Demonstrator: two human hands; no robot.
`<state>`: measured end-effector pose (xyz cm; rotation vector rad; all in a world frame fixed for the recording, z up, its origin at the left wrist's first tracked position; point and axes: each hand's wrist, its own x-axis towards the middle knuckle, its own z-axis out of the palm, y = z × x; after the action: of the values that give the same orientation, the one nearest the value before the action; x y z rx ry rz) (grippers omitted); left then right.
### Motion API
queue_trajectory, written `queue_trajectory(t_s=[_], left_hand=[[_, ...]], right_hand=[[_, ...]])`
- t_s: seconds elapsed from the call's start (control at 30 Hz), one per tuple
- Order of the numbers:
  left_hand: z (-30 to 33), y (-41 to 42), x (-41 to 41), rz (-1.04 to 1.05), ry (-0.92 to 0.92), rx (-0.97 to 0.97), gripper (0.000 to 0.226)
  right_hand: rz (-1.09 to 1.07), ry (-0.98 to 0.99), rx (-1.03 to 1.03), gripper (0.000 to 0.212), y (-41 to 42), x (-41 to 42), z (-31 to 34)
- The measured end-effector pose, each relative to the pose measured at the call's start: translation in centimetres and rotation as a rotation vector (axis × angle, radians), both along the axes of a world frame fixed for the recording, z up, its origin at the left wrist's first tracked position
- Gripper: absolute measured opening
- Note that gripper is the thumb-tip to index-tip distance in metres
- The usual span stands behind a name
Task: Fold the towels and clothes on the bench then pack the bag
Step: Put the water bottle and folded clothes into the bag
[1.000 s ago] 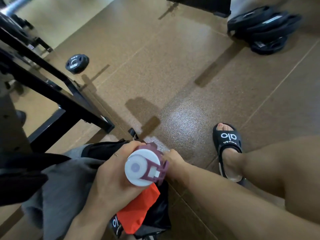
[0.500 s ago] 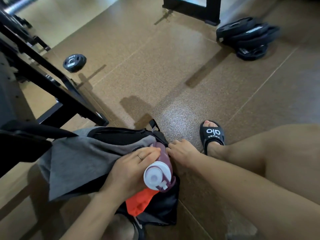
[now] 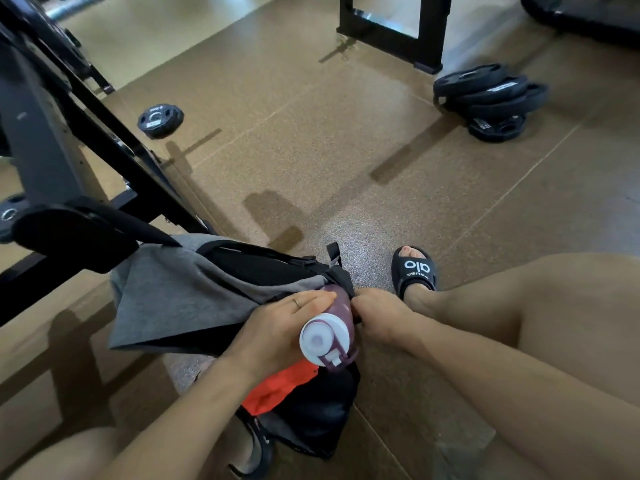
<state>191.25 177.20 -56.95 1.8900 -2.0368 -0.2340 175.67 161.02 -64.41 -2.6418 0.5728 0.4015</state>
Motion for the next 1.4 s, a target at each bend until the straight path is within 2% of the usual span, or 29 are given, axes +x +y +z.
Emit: queue_trajectory(t_s=[0.17, 0.4, 0.47, 0.6, 0.73, 0.8, 0.9, 0.97, 1.03, 1.1, 1.2, 1.27, 1.33, 1.4], left_hand=[[-0.8, -0.1, -0.6, 0.02, 0.095, -0.006, 0.054], [-1.1, 0.5, 0.0, 0.077, 0.14, -0.026, 0.051], [-1.5, 0.6, 0.1, 0.08, 0.14, -0.017, 0.05], [-1.3, 0.6, 0.0, 0.111, 0.171, -0.016, 0.052], [0.1, 0.6, -0.4, 0.147, 0.212, 0.02, 0.053], [0.7, 0.5, -0.6, 0.138, 0.248, 0.099, 0.06], [2.2, 0.5, -0.4, 0.094, 0.216, 0.247, 0.086], [3.7, 1.0, 0.0, 0.071, 0.168, 0.307, 0.105], [5.7, 1.7, 0.3, 0.071, 0.115, 0.319, 0.115], [7.1, 2.1, 0.3, 0.023, 0.049, 0.239, 0.106], [7.1, 2.0, -0.1, -0.066, -0.114, 0.053, 0.061], [6.7, 2.0, -0.4, -0.059, -0.192, 0.041, 0.045], [6.3, 2.2, -0.4, -0.045, -0.238, 0.054, 0.039], [6.0, 2.5, -0.1, -0.057, -0.268, 0.055, 0.037]], right_hand=[[-0.13, -0.018, 0.053, 0.026, 0.2, -0.4, 0.5], [-0.169, -0.02, 0.053, 0.029, 1.0, 0.1, 0.6], [-0.165, -0.014, 0.067, 0.037, 1.0, 0.2, 0.7], [-0.141, -0.025, 0.087, 0.07, 1.0, 0.2, 1.0], [-0.154, -0.06, 0.031, 0.075, 1.4, 0.0, 0.9], [-0.145, -0.061, 0.016, 0.072, 1.3, -0.2, 0.7], [-0.146, -0.061, 0.018, 0.072, 1.2, -0.4, 0.6], [-0.148, -0.063, 0.021, 0.077, 1.2, -0.4, 0.6], [-0.156, -0.064, 0.022, 0.086, 1.3, -0.3, 0.6], [-0.16, -0.058, 0.006, 0.087, 1.3, -0.2, 0.5], [-0.161, -0.032, 0.007, 0.086, 1.5, -0.1, 0.5], [-0.159, -0.024, 0.016, 0.069, 1.5, -0.1, 0.2], [-0.151, -0.024, 0.022, 0.043, 1.1, -0.2, -0.1], [-0.146, -0.015, 0.031, 0.027, 0.7, -0.3, 0.0]])
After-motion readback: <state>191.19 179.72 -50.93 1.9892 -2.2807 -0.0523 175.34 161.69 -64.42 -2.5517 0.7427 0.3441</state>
